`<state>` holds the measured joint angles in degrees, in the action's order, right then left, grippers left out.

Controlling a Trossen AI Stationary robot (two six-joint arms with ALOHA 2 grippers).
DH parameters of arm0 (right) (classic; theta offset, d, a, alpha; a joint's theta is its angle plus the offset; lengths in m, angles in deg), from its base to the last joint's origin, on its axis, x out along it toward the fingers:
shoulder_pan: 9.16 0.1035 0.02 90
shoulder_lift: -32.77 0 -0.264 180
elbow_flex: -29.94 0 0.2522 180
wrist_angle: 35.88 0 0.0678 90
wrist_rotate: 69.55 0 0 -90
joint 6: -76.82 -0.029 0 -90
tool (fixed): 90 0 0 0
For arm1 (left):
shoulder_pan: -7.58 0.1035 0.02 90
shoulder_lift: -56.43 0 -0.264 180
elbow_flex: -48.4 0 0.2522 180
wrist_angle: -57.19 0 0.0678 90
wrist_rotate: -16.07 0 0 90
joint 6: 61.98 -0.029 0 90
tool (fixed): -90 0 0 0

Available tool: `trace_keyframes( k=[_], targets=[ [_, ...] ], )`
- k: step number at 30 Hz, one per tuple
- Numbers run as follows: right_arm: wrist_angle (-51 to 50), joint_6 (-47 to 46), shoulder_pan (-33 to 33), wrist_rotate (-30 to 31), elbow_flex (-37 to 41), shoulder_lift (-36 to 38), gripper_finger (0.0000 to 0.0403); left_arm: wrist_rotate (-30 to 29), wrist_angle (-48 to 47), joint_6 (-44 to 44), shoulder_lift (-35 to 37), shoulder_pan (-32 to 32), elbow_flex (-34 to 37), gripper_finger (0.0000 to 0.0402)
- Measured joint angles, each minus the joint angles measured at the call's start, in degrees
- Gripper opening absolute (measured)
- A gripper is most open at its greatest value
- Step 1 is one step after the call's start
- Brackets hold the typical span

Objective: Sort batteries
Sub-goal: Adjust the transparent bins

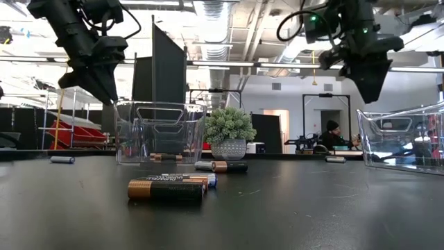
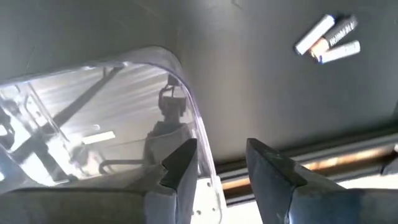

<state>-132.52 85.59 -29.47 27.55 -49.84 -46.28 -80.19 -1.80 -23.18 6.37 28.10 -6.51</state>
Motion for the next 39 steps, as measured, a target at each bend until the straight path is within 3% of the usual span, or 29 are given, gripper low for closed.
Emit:
trace_keyframes(
  k=[15, 18, 24, 31, 39],
  targets=[
    [8.27, 3.32, -1.16, -2.99, 10.05, -0.48, 0.0136, -0.73, 0.21, 2.6, 0.13, -0.01, 0.0, 0.0102],
    [11.26, 4.04, -1.01, -3.0, 10.08, -0.46, 0.0109, -0.74, 0.24, 2.63, 0.13, 0.0, 0.0, 0.0102],
    [14.58, 8.05, -1.0, -3.61, 9.36, -1.05, 0.0013, -0.74, 0.26, 3.05, 0.13, -0.02, 0.0, 0.0102],
    [15.94, 7.86, -2.03, -3.43, 0.02, -6.56, 0.0004, -0.26, 0.28, 3.27, 0.1, -0.23, 0.0, 0.0102],
    [15.68, 16.5, -4.4, -3.26, -15.54, -19.83, 0.0002, -0.22, 0.39, 4.07, 0.1, -0.33, 0.0, 0.0102]
  ],
)
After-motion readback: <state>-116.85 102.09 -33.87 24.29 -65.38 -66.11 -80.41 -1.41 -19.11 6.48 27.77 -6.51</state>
